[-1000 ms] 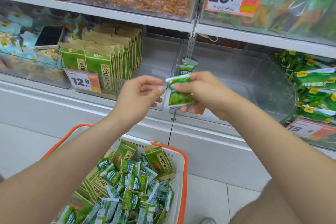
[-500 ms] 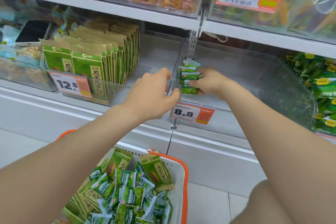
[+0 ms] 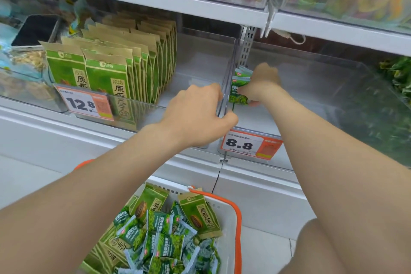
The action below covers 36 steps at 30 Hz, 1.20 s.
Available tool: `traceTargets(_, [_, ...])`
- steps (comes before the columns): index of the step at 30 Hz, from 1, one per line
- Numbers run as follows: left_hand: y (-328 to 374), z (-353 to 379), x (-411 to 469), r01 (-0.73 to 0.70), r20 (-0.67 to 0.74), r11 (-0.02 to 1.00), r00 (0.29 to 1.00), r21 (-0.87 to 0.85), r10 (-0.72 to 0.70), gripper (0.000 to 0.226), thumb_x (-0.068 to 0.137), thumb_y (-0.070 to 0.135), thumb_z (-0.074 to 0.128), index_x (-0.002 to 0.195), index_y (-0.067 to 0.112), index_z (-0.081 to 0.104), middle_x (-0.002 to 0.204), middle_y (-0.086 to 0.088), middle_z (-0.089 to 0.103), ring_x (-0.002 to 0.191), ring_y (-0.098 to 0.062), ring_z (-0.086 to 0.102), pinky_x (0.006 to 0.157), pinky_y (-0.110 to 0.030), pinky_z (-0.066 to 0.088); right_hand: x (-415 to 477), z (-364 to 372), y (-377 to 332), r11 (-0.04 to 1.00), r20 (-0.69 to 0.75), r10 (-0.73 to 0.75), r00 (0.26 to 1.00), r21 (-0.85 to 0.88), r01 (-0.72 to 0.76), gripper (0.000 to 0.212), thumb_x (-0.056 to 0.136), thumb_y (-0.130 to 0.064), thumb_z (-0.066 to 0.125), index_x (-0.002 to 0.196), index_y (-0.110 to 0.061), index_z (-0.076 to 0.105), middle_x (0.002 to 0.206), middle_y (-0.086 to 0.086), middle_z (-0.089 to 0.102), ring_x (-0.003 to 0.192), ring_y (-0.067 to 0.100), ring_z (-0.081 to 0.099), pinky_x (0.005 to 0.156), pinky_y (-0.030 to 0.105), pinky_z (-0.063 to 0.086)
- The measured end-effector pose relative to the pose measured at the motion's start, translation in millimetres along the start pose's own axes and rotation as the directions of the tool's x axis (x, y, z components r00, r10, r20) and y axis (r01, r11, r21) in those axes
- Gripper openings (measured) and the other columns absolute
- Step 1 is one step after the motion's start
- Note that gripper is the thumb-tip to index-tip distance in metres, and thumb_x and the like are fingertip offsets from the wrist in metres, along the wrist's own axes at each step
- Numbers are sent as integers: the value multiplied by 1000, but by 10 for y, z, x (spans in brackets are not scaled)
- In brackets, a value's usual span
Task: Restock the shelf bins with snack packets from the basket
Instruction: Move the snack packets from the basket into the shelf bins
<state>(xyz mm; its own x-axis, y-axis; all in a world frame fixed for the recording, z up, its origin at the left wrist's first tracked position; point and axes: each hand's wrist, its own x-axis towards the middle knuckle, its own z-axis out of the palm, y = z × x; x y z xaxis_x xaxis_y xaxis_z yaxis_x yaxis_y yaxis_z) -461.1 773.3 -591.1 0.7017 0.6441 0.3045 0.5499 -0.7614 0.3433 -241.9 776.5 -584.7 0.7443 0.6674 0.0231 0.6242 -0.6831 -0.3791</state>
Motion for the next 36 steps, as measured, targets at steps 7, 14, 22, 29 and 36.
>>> traceTargets(7, [-42, -34, -65, -76, 44, 996, 996, -49, 79, 56, 87, 69, 41, 105, 20, 61, 81, 1, 73, 81, -29, 68, 74, -44, 57, -91, -21, 79, 1000, 104, 15, 994, 1, -15, 27, 91, -35, 73, 95, -8, 69, 74, 6, 75, 45, 19, 70, 51, 25, 55])
traceTargets(14, [25, -110, -241, -83, -31, 982, 996, -171, 79, 66, 89, 63, 49, 135, 16, 58, 102, -4, 73, 104, -25, 67, 90, -44, 55, -311, -139, 114, 977, 242, -178, 954, -72, 200, 23, 94, -21, 52, 79, -8, 63, 79, 11, 73, 71, 29, 71, 62, 30, 54])
traceTargets(22, [146, -167, -663, -68, -353, 990, 935, -124, 20, 15, 89, 36, 63, 84, 26, 52, 67, 10, 52, 68, -22, 54, 58, -37, 43, -1319, -559, 66, 871, -217, -456, 863, 92, 483, 22, 87, -27, 49, 78, -17, 66, 72, 3, 67, 78, 31, 60, 73, 34, 49])
traceTargets(29, [-25, 325, -909, -98, 566, 994, 822, 48, 54, 21, 90, 36, 60, 71, 29, 53, 69, 9, 54, 77, -24, 57, 71, -34, 50, -2194, -294, 104, 702, 452, -574, 683, -159, 694, 29, 80, -32, 60, 62, -9, 57, 60, 8, 59, 63, 28, 58, 58, 40, 56])
traceTargets(36, [-41, 1164, -1413, -272, 899, 957, 437, 105, 25, 11, 101, 21, 50, 94, 17, 58, 96, -5, 60, 82, -27, 53, 76, -41, 48, -2444, 333, 320, 517, 854, -242, 461, -289, 806, 27, 100, -22, 49, 74, -15, 53, 76, 4, 55, 67, 23, 51, 56, 30, 39])
